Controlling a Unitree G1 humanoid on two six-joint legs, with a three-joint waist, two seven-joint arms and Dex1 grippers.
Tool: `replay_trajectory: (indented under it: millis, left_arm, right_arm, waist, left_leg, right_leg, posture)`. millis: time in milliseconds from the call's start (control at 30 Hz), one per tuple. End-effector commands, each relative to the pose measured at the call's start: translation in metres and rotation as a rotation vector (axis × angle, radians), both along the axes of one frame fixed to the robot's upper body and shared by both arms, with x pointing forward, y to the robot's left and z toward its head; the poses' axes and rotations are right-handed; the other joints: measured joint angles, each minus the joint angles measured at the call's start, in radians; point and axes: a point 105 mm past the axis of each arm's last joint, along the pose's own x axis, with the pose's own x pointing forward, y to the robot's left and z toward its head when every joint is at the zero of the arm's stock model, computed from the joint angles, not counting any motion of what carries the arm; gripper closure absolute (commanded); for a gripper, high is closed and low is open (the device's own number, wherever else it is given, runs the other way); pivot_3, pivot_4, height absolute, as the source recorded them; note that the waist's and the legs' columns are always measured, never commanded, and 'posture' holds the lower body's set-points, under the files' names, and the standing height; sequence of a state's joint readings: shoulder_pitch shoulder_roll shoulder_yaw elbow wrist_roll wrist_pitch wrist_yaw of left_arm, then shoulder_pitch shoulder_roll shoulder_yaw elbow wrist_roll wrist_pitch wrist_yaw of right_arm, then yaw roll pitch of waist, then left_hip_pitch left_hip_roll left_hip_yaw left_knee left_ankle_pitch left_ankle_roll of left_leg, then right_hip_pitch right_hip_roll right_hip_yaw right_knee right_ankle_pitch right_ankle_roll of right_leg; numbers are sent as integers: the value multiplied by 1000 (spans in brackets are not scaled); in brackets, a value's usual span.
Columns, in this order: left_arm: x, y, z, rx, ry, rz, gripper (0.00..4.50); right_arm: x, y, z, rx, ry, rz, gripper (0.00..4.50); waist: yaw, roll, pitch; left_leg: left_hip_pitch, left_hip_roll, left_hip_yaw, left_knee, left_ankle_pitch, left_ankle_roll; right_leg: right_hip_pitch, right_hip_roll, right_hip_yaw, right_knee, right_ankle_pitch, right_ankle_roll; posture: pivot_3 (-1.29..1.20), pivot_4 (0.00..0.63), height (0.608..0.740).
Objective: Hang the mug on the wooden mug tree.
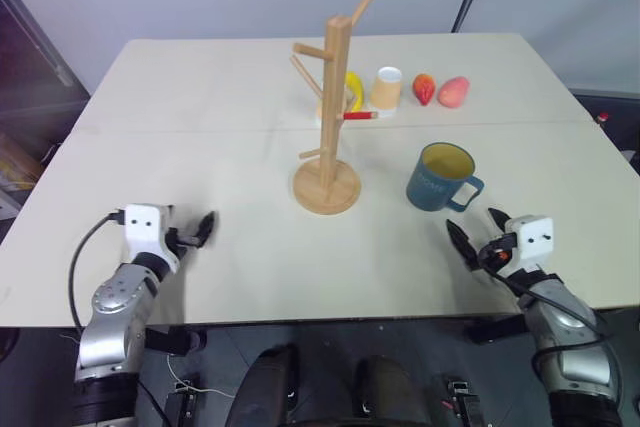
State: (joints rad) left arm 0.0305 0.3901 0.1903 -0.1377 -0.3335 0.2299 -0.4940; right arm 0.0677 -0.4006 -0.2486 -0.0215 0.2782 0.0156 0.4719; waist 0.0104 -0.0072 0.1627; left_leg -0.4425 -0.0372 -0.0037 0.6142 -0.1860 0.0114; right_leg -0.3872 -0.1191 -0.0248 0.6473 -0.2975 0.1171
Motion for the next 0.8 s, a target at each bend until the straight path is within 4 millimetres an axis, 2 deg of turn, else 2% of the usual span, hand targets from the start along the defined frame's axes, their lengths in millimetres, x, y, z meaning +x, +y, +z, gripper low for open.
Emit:
replay_trajectory:
  millis: [33, 133, 233, 567, 800]
  left_arm:
    - [-26, -52, 28, -64, -87, -345, 0]
    - [-44, -77, 21, -14, -32, -533, 0]
    - [-50, -90, 18, 37, -21, -623, 0]
    - [-50, -117, 34, 60, -95, -746, 0]
    - [-54, -125, 29, 58, -101, -779, 0]
  right_arm:
    - [1, 9, 15, -14, -63, 8, 41]
    - [6, 6, 21, 4, -99, -50, 41]
    - [8, 3, 22, 20, -117, -97, 41]
    - [5, -11, 19, 8, -138, -195, 41]
    - [8, -20, 13, -9, -137, -255, 41]
  waist:
    - [-1, 0, 0]
    - [-1, 1, 0]
    - [-1, 3, 0]
    - [-1, 3, 0]
    - [-1, 3, 0]
  left_leg:
    - [0, 0, 0, 0, 0, 0]
    - [0, 0, 0, -1, -1, -2]
    - [0, 0, 0, -1, -1, -2]
    - [0, 0, 0, -1, 0, 0]
    - [0, 0, 0, -1, 0, 1]
  right_leg:
    - [0, 0, 0, 0, 0, 0]
    - [-1, 0, 0, -2, -1, -2]
    - [0, 0, 0, -2, -2, -4]
    - [0, 1, 0, -1, -2, -3]
    - [0, 1, 0, -1, -2, -3]
  posture:
    - [0, 150, 740]
    - [0, 150, 740]
    - [0, 150, 740]
    - [0, 150, 740]
    - [0, 150, 740]
